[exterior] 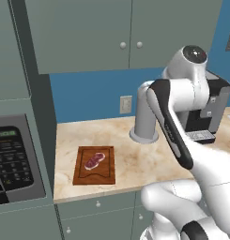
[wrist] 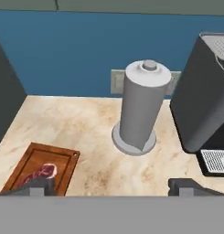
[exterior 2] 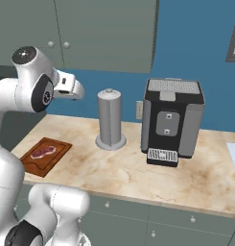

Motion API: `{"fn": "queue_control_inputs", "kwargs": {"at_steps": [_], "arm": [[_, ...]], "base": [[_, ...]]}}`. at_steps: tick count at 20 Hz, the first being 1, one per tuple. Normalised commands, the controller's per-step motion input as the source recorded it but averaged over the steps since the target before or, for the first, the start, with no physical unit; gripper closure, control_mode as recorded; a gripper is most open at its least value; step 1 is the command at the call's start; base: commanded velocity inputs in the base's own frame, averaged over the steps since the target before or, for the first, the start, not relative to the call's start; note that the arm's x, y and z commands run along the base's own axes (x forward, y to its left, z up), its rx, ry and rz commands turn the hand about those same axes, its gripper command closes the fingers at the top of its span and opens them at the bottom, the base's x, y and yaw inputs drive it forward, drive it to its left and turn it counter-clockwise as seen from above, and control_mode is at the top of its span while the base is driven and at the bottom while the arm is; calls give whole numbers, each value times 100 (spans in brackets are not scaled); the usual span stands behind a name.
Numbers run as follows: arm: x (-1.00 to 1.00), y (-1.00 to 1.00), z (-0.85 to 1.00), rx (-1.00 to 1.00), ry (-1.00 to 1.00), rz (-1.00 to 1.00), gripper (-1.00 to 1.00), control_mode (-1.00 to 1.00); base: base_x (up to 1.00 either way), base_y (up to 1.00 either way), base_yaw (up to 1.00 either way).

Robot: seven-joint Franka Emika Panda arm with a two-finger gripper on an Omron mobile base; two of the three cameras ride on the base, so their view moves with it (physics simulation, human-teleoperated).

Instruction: Open the cabinet, retrieve the rolling pin, and place it next to the meat on the cutting board to prepare for tenderizing.

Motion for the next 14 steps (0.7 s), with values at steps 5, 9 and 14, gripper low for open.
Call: {"fn": "queue_control_inputs", "kwargs": {"at_steps": [5,9,14], "arm": [[-32,3,89,-6,-57,0,-100,-100],[-19,2,93,-2,-54,1,-100,-100],[-3,3,51,0,-42,2,-100,-100]], "base": [[0,0,0],[0,0,0],[0,0,0]]}}
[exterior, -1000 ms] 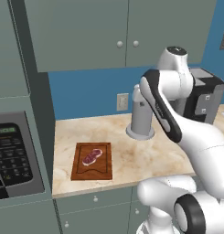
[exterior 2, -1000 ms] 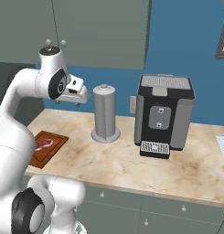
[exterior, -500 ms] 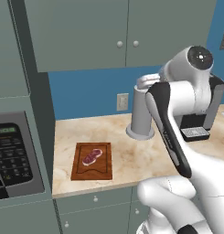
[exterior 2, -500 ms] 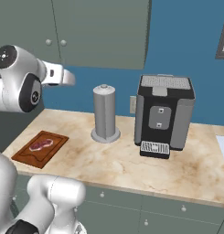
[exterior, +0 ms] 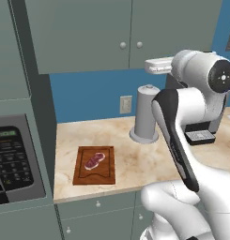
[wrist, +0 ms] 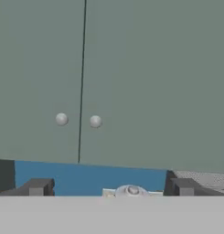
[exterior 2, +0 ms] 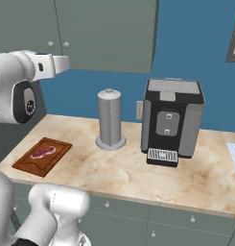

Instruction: Open the cabinet, retrieve the rolling pin, and place it next to the meat on the cutting board to prepare for tenderizing.

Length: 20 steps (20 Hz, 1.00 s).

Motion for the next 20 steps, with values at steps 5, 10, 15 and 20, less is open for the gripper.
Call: {"fn": "queue_control_inputs", "kwargs": {"at_steps": [5,10,15,20], "arm": [[0,0,9,4,-33,1,-100,-100],[0,7,1,0,-4,0,-100,-100],[0,0,0,0,0,0,-100,-100],[1,0,0,0,0,0,-100,-100]], "base": [[0,0,0],[0,0,0],[0,0,0],[0,0,0]]}}
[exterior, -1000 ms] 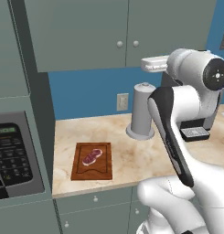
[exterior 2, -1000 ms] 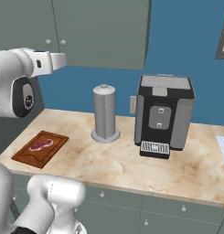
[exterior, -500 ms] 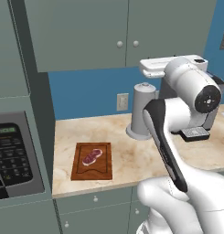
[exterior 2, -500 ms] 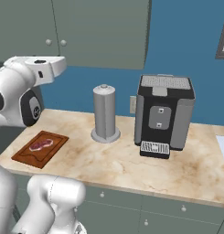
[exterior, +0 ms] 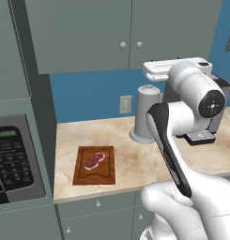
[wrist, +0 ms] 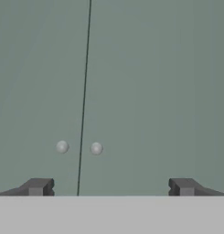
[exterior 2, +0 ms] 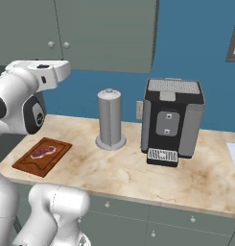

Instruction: Open the cabinet, retrieve the rolling pin, and place it next to the meat on the cutting board to prepare for tenderizing.

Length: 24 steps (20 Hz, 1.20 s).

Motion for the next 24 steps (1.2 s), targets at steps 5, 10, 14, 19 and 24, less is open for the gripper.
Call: {"fn": "queue_control_inputs", "kwargs": {"at_steps": [5,10,14,19,24], "arm": [[19,2,0,0,7,0,-100,-100],[47,1,0,0,11,0,-100,-100],[74,6,0,0,9,0,-100,-100],[60,1,0,0,8,0,-100,-100],[53,0,1,0,7,0,-100,-100]], "base": [[0,0,0],[0,0,0],[0,0,0],[0,0,0],[0,0,0]]}}
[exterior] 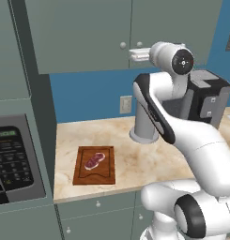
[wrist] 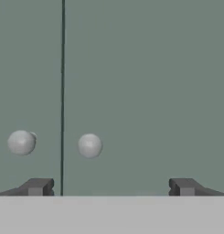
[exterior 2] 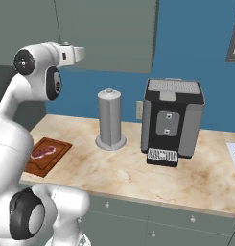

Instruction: Open the cabinet, retrieve the rolling pin, and place it next to the meat on the cutting board to prepare for tenderizing.

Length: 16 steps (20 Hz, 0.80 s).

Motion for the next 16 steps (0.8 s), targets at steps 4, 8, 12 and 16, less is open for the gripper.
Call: {"fn": "queue_control_inputs", "kwargs": {"at_steps": [4,8,12,16], "arm": [[63,1,11,0,11,0,-100,-100],[57,2,15,0,8,0,-100,-100],[47,7,12,-1,3,0,-100,-100],[22,5,1,-1,0,0,-100,-100]], "base": [[0,0,0],[0,0,0],[0,0,0],[0,0,0]]}}
